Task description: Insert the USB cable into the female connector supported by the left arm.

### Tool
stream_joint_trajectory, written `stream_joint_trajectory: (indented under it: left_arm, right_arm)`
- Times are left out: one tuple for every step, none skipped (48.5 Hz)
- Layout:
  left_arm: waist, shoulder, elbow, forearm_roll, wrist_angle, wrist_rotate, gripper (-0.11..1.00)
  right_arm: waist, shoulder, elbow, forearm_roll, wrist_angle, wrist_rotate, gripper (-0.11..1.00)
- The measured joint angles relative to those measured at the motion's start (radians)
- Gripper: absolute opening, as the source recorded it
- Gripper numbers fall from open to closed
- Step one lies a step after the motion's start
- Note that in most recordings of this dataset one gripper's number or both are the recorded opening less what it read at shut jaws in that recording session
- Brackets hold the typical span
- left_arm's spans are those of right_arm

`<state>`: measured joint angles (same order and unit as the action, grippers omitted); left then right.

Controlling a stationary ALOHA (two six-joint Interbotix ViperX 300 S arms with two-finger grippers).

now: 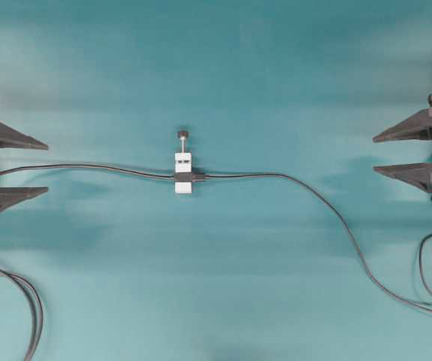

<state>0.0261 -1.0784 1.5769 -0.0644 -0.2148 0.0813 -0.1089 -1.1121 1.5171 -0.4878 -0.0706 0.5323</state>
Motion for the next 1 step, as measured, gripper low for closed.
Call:
stream_joint_trajectory:
  left_arm:
    - [0.000, 0.000, 0.000, 0.000, 0.000, 0.000, 0.93]
  right_arm:
    - [0.000, 0.000, 0.000, -0.002, 0.000, 0.000, 0.64]
